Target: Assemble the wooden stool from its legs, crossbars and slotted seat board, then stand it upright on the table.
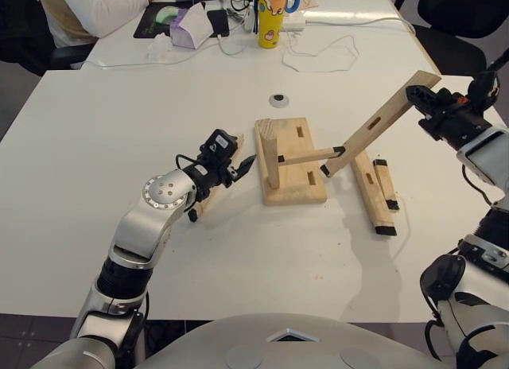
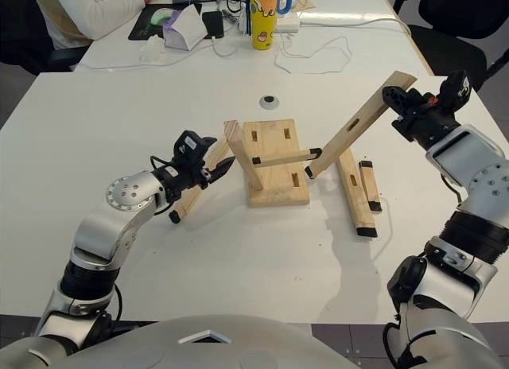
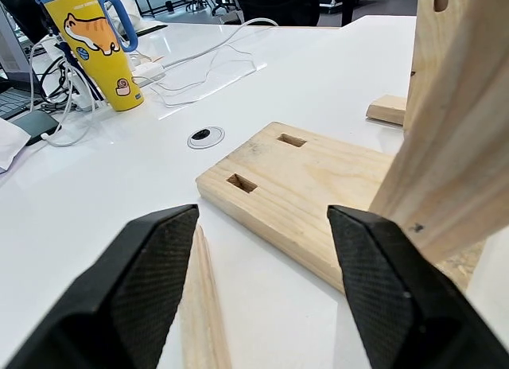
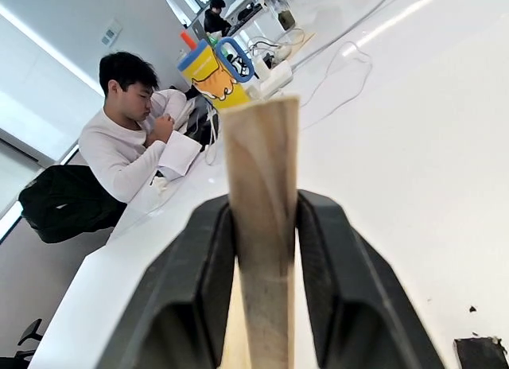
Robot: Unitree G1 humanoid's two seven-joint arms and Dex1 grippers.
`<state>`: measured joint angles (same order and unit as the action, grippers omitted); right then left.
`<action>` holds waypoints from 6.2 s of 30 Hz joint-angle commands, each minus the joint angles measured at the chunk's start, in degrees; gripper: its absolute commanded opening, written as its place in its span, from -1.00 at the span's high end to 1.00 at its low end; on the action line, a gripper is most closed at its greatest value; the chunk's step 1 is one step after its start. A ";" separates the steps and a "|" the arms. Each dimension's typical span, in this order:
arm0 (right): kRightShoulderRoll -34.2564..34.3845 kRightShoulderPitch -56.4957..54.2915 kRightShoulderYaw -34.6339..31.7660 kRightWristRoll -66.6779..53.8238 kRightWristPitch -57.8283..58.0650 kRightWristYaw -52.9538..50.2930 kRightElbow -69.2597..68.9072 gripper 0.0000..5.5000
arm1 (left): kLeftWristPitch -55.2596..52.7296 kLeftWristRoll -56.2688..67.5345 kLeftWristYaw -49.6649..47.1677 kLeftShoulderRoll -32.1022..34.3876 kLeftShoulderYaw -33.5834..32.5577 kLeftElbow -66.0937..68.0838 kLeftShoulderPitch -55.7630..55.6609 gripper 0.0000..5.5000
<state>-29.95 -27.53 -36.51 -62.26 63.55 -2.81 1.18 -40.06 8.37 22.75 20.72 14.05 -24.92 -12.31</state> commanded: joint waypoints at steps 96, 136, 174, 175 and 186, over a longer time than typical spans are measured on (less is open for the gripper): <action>8.28 39.28 24.32 28.10 -44.59 16.33 -23.16 0.62 | 3.34 1.21 -1.45 -1.96 -6.50 -4.06 1.97 -0.10; 6.01 37.70 27.71 30.41 -46.08 16.76 -21.04 0.62 | -9.63 41.31 2.53 2.71 -13.11 -11.58 -7.26 -0.10; -0.22 39.08 35.29 37.07 -42.87 16.53 -18.38 0.60 | 4.33 25.76 8.26 6.12 -3.63 -3.80 10.89 0.19; -0.64 38.77 35.56 37.01 -42.47 16.42 -18.14 0.60 | 4.87 25.32 8.52 6.30 -3.33 -3.51 11.21 0.20; -4.14 31.23 38.21 35.29 -35.04 16.08 -13.81 0.60 | 7.93 22.53 9.92 8.11 -1.75 -3.43 10.42 0.23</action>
<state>-28.67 0.33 -5.26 -34.35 13.18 12.17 -21.95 -26.85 34.32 31.73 25.02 9.45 -32.28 -5.38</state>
